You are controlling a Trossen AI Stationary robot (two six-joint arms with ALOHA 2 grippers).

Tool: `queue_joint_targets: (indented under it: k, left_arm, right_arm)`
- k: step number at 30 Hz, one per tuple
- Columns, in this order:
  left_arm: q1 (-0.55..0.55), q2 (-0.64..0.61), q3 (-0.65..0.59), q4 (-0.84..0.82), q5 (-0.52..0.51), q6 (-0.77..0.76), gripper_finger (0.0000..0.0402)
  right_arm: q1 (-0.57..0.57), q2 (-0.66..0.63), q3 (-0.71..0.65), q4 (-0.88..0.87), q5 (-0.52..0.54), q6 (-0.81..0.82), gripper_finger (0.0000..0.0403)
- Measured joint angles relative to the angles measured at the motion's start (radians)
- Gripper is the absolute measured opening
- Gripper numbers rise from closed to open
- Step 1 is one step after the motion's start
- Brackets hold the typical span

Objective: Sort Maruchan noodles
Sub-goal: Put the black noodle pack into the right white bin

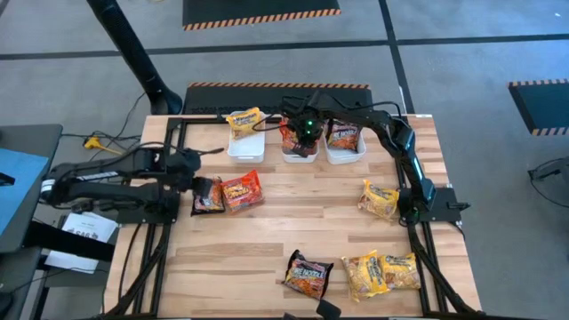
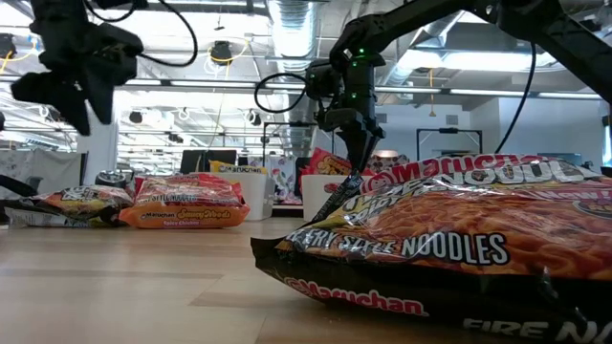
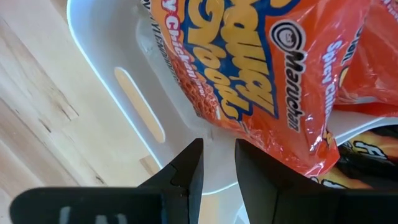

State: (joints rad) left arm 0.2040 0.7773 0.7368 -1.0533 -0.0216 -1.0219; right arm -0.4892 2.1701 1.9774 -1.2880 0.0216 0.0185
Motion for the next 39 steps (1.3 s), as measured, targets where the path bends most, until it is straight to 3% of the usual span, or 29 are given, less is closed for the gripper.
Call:
queue_joint_targets:
  k: [22, 39]
  left_arm:
    - [-0.050, 0.394, 0.000, 0.045, -0.041, -0.034, 0.0175]
    - [0.056, 0.613, 0.008, 0.143, 0.029, 0.094, 0.0175]
  right_arm:
    - [0.002, 0.000, 0.000, 0.000, 0.000, -0.001, 0.0118]
    - [0.035, 0.000, 0.000, -0.001, 0.000, -0.003, 0.0118]
